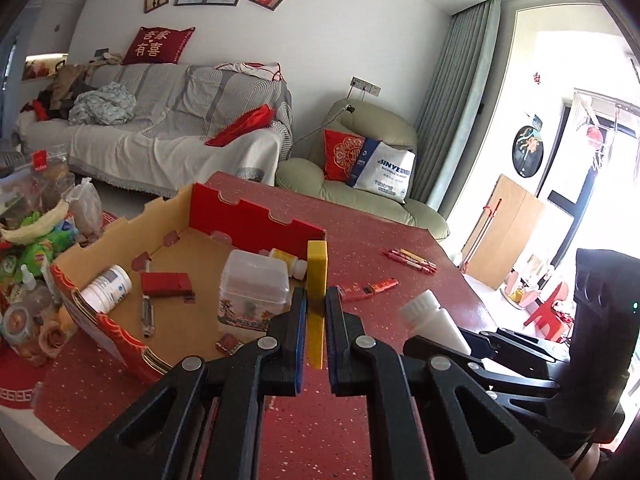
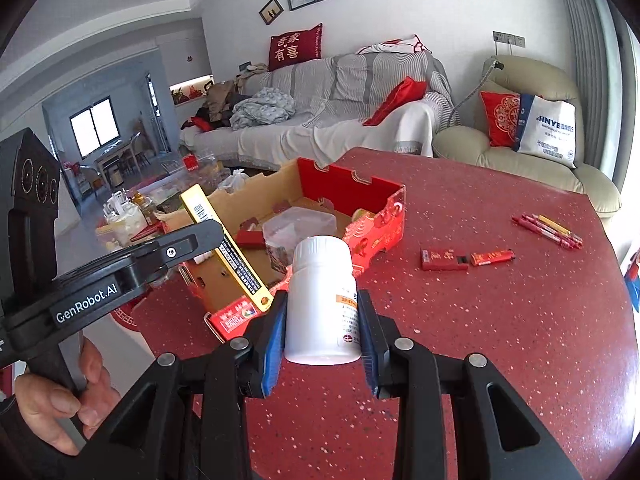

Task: Organize rigid objects
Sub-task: 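Lift and carry the knife and bottle toward the cardboard box with both grippers, then lower the knife and bottle into the cardboard box and open both grippers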

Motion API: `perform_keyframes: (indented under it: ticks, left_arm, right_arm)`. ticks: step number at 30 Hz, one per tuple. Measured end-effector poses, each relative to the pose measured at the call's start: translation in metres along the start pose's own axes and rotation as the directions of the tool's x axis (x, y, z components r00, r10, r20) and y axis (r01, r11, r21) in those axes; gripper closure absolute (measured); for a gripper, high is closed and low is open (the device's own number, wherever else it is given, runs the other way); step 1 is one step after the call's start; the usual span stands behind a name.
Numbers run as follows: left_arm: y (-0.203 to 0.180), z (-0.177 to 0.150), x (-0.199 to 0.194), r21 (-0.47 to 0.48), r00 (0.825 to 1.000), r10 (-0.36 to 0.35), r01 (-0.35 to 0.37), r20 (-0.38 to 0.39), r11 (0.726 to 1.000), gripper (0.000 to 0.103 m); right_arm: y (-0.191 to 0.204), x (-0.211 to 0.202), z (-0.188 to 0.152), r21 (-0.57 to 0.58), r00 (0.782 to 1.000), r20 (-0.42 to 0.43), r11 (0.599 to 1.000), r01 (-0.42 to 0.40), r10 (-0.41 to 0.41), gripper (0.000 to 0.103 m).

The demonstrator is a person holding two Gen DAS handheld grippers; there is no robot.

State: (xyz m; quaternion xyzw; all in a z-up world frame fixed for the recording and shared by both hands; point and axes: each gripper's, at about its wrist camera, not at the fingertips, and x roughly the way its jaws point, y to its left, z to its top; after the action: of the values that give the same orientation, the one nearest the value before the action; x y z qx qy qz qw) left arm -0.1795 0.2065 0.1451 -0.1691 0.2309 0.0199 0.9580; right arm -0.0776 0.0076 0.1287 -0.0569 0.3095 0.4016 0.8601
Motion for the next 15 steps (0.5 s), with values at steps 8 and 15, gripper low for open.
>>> perform_keyframes:
  ticks: [8, 15]
  left_arm:
    - [0.052, 0.018, 0.002, -0.062, 0.993, 0.116, -0.116, -0.005, 0.991, 0.094]
    - [0.072, 0.027, 0.025, -0.031, 0.978, 0.204, -0.205, -0.051, 0.978, 0.094]
  right_arm:
    - [0.036, 0.036, 0.032, -0.078, 0.997, -0.013, 0.994, -0.072, 0.071, 0.069]
    - [0.056, 0.080, 0.050, -0.111, 0.993, -0.066, 0.988, -0.105, 0.098, 0.069]
